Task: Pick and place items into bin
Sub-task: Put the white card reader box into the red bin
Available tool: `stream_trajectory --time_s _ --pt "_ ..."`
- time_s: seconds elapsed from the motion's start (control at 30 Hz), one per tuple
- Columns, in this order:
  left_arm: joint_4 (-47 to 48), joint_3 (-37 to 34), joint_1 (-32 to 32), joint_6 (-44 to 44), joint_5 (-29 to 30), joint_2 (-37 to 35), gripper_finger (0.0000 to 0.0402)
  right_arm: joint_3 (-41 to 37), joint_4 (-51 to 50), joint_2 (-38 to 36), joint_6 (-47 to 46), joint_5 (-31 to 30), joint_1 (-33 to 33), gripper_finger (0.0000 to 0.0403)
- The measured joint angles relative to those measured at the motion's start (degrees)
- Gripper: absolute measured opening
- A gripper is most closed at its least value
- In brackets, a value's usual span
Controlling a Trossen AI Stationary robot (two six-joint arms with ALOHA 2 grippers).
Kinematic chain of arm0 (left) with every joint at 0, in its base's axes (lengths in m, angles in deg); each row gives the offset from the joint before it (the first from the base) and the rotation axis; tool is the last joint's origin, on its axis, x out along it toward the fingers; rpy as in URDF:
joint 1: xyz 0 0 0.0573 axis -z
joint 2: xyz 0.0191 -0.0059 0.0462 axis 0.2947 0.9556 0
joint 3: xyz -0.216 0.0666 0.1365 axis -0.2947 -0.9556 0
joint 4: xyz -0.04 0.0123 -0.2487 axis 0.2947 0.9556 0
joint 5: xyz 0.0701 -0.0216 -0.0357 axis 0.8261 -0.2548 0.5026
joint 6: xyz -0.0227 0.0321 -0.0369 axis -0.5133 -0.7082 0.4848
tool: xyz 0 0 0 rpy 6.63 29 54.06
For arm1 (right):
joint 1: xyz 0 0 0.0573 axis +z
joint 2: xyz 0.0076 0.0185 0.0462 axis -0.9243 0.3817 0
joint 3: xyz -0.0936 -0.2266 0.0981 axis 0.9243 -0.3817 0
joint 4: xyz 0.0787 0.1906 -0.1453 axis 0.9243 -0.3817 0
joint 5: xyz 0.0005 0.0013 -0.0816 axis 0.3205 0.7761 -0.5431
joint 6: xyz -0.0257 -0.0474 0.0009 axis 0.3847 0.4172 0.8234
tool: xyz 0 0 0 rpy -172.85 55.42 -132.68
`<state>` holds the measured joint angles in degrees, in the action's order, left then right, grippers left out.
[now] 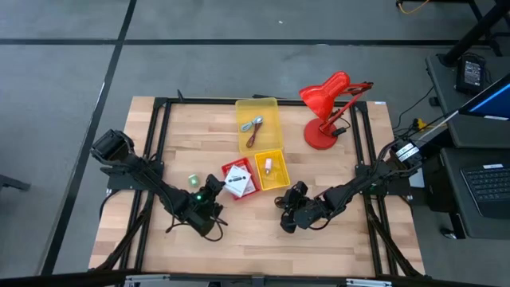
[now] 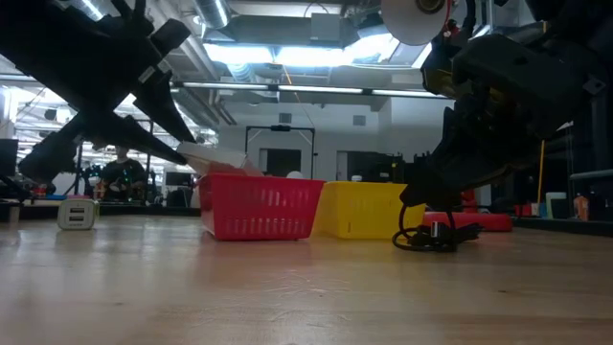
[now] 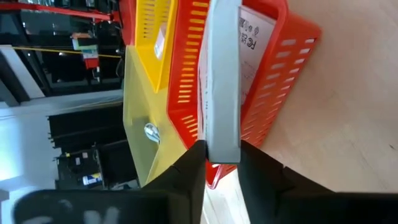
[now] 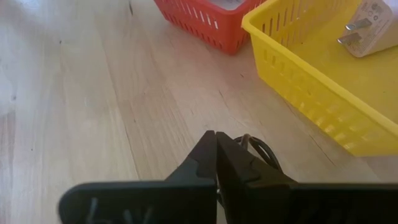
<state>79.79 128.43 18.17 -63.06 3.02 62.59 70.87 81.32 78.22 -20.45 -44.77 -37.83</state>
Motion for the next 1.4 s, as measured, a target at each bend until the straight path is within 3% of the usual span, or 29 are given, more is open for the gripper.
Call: stream_trajectory --time_s 0.2,0.43,0.73,1.07,1.4 --pt "-0.2 0.0 0.0 0.0 0.9 0.0 0.0049 0.0 0.0 0.0 0.0 0.0 0.0 0.0" --pt "-0.8 0.4 0.0 0.0 5.7 0.0 0.0048 0.0 0.0 0.0 0.0 0.0 0.0 0.0" --pt "0.2 4.4 0.0 0.6 5.9 0.0 0.0045 0.0 0.0 0.0 0.0 0.0 0.0 0.0" --pt "16.8 9.2 -0.2 18.4 1.8 0.0 0.0043 0.0 0.0 0.0 0.0 0.0 0.0 0.0" --pt "20.6 14.3 -3.5 27.5 -4.9 -0.1 0.0042 0.0 0.0 0.0 0.0 0.0 0.0 0.0"
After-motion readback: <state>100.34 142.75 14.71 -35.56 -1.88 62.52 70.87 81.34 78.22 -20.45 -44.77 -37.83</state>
